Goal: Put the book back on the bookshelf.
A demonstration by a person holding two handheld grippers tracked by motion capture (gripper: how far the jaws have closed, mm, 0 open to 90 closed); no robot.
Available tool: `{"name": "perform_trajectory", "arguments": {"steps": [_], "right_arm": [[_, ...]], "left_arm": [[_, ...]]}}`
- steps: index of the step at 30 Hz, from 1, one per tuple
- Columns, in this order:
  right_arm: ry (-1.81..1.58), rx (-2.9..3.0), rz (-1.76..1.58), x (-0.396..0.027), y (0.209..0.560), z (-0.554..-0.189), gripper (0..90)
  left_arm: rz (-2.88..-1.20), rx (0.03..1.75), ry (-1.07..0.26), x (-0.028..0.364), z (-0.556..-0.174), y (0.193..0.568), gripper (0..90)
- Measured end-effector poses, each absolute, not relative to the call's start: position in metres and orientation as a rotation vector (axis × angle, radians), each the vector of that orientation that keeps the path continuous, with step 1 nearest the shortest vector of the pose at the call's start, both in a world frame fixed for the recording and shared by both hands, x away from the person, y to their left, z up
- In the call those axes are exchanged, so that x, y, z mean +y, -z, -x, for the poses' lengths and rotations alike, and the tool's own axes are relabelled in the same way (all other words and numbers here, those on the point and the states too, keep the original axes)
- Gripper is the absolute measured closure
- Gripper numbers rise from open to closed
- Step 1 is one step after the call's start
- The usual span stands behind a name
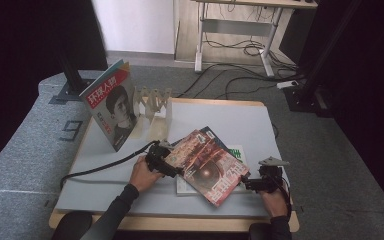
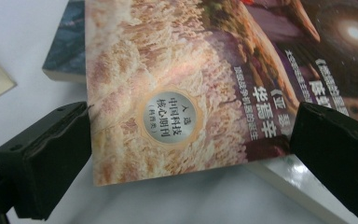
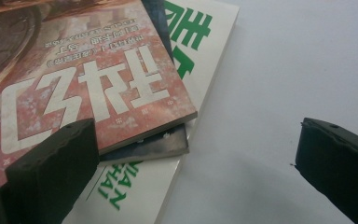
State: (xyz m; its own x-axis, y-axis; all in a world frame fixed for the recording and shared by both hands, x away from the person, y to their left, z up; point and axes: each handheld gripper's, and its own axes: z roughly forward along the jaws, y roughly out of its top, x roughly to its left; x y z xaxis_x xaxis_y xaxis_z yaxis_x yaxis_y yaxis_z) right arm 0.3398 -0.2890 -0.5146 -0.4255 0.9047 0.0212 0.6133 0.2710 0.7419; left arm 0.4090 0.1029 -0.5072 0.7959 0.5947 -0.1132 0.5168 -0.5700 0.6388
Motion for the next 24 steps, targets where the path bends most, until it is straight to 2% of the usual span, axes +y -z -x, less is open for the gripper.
{"name": "perform_trajectory", "arguments": {"steps": [12,17,20,24], "right_arm": [[-0.982,2.105,-1.426,-0.292,0.516,-0.358,0.0],[-0.992,2.094,-1.442,-0.294,0.517,-0.366,0.0],[-1.002,2.093,-1.449,-0.294,0.518,-0.370,0.0],[-1.004,2.095,-1.452,-0.294,0.518,-0.375,0.0]], "left_arm": [[-2.377,0.783,-0.187,0.104,-0.392,0.511,0.0],[-2.371,0.755,-0.171,0.106,-0.384,0.511,0.0],[-2.337,0.716,-0.107,0.107,-0.378,0.509,0.2],[-2.318,0.711,-0.088,0.108,-0.375,0.506,4.4]]}}
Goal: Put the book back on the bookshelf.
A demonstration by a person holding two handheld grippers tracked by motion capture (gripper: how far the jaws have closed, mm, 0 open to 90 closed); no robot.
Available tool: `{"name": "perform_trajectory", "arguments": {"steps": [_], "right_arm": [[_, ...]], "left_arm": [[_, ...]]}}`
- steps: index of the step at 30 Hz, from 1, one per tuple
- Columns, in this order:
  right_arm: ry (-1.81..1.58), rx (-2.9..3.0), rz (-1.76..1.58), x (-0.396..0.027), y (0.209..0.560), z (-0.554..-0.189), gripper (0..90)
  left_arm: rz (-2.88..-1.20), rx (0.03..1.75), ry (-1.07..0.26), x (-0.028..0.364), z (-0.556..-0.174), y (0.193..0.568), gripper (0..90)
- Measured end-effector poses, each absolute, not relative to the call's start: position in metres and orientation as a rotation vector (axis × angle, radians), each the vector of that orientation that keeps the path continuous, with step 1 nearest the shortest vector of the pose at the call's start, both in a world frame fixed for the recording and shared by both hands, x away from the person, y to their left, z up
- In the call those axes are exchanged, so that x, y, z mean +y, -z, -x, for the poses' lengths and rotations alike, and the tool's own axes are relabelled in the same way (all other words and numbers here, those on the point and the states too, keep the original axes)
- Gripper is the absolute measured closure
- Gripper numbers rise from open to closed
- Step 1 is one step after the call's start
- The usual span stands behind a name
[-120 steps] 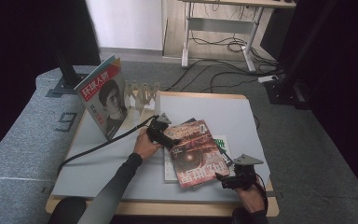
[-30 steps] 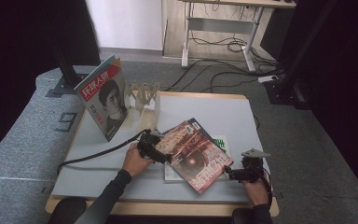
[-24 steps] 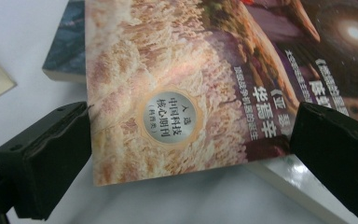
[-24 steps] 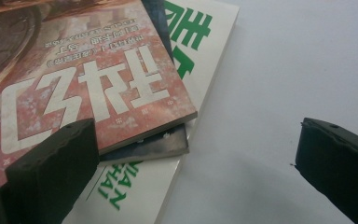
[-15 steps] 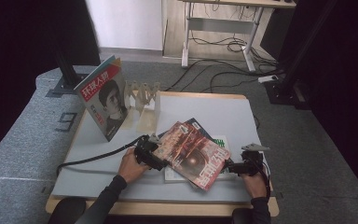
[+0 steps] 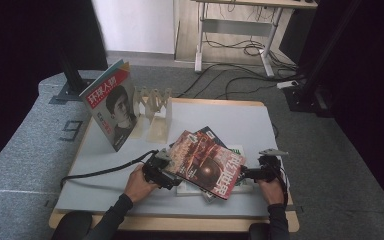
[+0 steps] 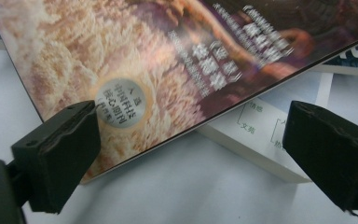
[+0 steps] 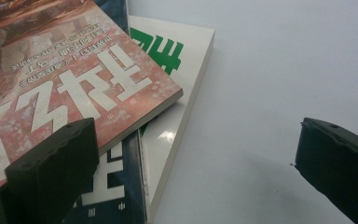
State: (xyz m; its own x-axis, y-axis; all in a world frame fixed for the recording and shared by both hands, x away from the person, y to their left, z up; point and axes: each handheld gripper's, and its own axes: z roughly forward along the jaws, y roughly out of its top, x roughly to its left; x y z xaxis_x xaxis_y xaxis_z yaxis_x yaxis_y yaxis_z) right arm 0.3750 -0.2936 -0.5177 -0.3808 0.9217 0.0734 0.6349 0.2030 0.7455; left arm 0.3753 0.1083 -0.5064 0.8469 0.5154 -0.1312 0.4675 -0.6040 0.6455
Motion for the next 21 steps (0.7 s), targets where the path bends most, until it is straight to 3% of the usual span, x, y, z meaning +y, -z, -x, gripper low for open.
{"name": "perform_trajectory", "arguments": {"steps": [10,16,21], "right_arm": [[-1.013,2.093,-1.451,-0.293,0.518,-0.377,0.0],[-1.015,2.092,-1.448,-0.293,0.519,-0.377,0.0],[-1.009,2.095,-1.445,-0.293,0.518,-0.378,0.0]], "left_arm": [[-2.286,0.795,-0.155,0.111,-0.403,0.505,7.4],[-2.279,0.828,-0.094,0.110,-0.418,0.509,2.5],[-2.269,0.827,-0.075,0.110,-0.419,0.510,4.3]]}}
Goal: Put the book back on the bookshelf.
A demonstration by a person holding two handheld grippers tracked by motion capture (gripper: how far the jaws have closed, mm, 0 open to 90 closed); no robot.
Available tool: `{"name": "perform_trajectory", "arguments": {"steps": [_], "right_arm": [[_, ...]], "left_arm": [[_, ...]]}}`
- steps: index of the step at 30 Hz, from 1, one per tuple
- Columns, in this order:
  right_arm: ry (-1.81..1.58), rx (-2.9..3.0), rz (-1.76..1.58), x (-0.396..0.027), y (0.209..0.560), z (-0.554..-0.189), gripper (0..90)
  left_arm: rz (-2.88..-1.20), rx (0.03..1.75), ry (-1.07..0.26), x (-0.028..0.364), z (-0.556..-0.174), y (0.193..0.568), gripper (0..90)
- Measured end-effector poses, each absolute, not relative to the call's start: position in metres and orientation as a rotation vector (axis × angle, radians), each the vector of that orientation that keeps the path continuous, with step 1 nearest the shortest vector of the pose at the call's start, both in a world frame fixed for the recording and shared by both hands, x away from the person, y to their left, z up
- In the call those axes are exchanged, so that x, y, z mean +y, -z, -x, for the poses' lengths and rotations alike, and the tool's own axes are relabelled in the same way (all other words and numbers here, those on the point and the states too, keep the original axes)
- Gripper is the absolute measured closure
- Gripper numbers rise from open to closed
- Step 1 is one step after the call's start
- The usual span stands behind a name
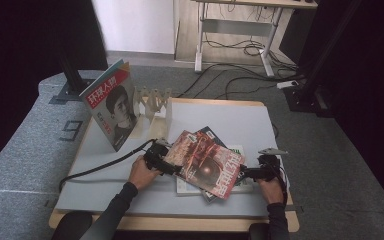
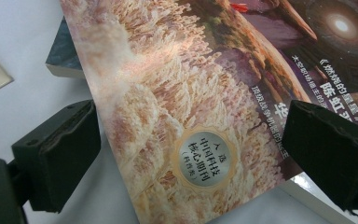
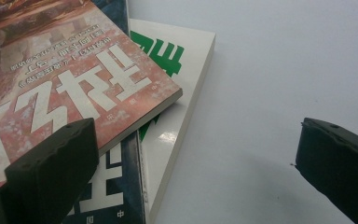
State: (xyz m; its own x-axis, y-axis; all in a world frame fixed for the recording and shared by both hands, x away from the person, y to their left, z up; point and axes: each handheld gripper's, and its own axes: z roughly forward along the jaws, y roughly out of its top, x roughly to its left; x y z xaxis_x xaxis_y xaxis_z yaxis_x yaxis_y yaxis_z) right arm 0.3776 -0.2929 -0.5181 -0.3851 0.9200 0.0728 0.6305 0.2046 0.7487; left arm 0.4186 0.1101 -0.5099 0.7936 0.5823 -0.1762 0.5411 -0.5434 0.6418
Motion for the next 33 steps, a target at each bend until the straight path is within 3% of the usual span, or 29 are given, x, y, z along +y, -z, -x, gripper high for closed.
{"name": "perform_trajectory", "arguments": {"steps": [20,27,33], "right_arm": [[-1.000,2.063,-1.471,-0.289,0.519,-0.401,0.0],[-1.013,2.052,-1.460,-0.288,0.517,-0.395,0.0],[-1.073,2.071,-1.420,-0.280,0.510,-0.384,0.0]], "left_arm": [[-2.380,0.773,-0.091,0.112,-0.379,0.513,0.0],[-2.360,0.757,-0.153,0.120,-0.383,0.504,3.1],[-2.288,0.741,-0.128,0.121,-0.393,0.496,2.9]]}}
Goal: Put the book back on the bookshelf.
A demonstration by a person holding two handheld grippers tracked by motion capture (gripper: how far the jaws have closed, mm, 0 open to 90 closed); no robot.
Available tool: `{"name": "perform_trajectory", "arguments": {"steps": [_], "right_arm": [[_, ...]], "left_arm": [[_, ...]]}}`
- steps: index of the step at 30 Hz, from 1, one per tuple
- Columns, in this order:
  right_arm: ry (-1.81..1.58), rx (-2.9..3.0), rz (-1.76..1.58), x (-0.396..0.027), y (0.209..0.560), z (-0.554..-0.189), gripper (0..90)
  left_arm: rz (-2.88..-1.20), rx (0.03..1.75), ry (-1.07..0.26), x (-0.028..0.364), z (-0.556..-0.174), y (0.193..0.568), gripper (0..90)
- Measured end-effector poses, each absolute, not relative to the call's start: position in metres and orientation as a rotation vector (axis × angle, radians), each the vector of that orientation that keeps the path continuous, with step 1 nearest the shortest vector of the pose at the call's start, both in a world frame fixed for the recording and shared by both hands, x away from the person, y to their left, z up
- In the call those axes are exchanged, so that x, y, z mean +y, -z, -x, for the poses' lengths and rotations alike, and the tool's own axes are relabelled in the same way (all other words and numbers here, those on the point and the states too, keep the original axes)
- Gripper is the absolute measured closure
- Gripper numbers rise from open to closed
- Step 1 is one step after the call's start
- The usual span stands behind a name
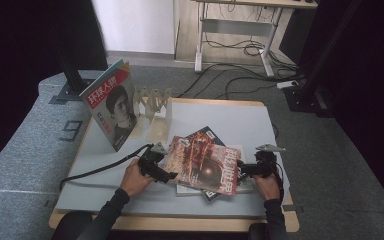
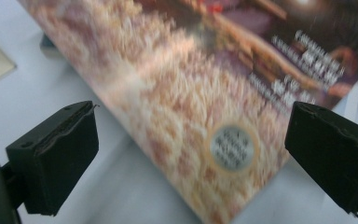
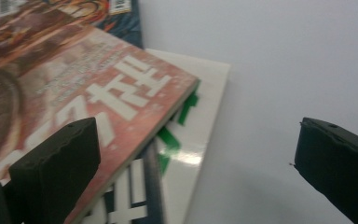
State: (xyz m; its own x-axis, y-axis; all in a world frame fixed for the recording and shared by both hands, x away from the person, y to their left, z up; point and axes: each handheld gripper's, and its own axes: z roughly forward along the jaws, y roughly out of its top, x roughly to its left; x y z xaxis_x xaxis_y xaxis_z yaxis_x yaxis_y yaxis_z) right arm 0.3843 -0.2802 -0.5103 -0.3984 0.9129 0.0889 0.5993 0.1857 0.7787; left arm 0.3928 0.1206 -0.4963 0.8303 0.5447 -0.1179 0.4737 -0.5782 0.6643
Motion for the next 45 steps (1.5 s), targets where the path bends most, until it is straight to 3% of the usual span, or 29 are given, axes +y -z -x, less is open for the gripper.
{"name": "perform_trajectory", "arguments": {"steps": [18,45], "right_arm": [[-1.088,2.190,-1.298,-0.255,0.514,-0.350,0.0],[-1.125,2.282,-1.204,-0.235,0.516,-0.313,0.0]], "left_arm": [[-2.299,0.658,-0.164,0.074,-0.432,0.498,1.8],[-2.247,0.732,-0.221,0.059,-0.477,0.503,2.0]]}}
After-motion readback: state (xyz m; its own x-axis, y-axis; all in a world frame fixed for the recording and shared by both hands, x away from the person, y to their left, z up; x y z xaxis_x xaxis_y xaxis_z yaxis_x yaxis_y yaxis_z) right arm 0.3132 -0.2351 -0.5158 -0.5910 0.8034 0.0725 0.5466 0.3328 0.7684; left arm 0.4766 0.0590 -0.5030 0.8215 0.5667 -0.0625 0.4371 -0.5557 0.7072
